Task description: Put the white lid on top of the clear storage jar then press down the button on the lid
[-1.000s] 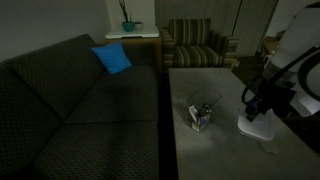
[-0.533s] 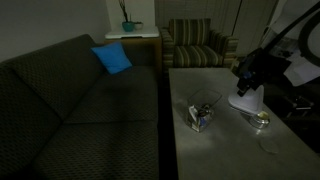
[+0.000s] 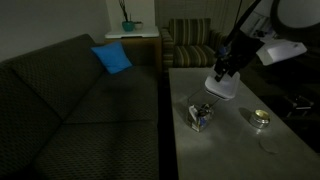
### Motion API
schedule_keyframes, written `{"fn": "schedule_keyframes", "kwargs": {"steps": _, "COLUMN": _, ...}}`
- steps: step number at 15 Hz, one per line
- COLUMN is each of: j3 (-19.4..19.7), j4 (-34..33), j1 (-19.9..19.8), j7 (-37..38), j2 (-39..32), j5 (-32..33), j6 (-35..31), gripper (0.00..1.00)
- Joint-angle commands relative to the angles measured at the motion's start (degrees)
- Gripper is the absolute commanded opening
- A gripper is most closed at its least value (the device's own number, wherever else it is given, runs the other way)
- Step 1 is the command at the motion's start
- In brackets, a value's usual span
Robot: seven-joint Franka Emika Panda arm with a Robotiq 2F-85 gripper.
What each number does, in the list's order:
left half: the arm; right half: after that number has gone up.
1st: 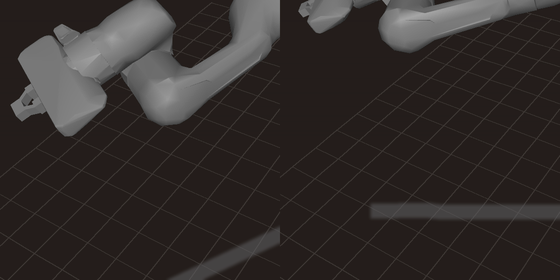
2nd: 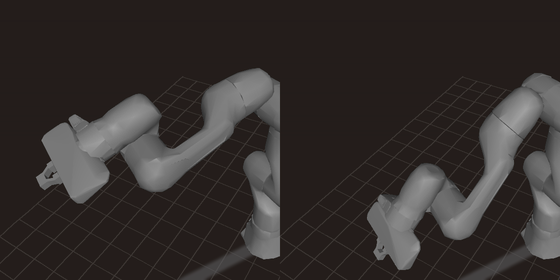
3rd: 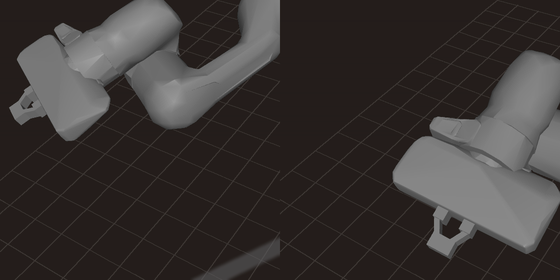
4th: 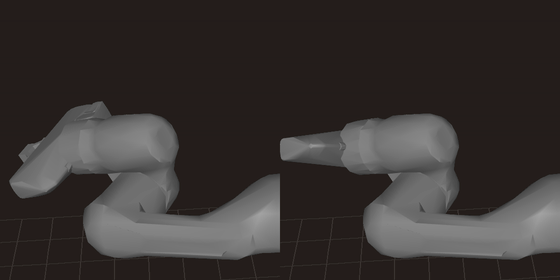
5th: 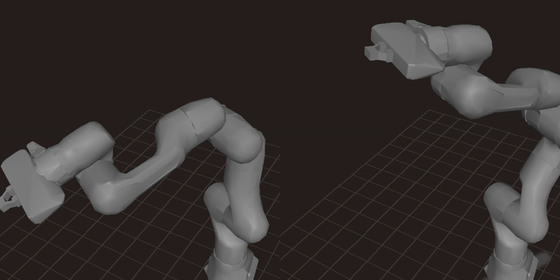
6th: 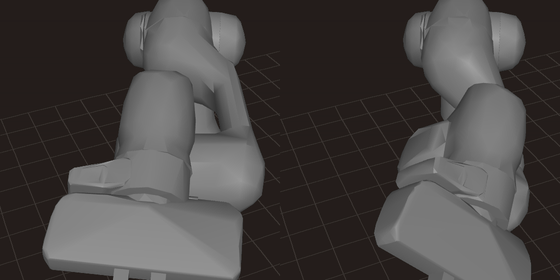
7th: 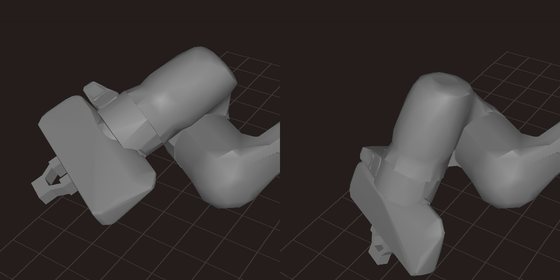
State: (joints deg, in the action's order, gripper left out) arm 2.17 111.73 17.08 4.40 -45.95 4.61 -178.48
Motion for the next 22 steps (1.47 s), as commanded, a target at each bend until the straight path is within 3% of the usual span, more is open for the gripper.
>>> {"fn": "schedule_keyframes", "kwargs": {"steps": 1, "j3": -3.08, "j4": -4.91, "j1": -2.45, "j7": -2.09, "j2": -1.88, "j5": -0.24, "j6": 3.72, "gripper": 0.29}}
{"fn": "schedule_keyframes", "kwargs": {"steps": 3, "j3": -3.4, "j4": -5.56, "j1": -2.75, "j7": -2.2, "j2": -2.19, "j5": -0.1, "j6": 3.9, "gripper": 0.29}}
{"fn": "schedule_keyframes", "kwargs": {"steps": 4, "j3": -2.15, "j4": -3.92, "j1": -1.23, "j7": -0.82, "j2": -1.41, "j5": -0.37, "j6": 2.63, "gripper": 0.54}}
{"fn": "schedule_keyframes", "kwargs": {"steps": 22, "j3": -2.37, "j4": -5.03, "j1": -1.6, "j7": -1.04, "j2": -2.38, "j5": -0.37, "j6": 2.84, "gripper": 0.54}}
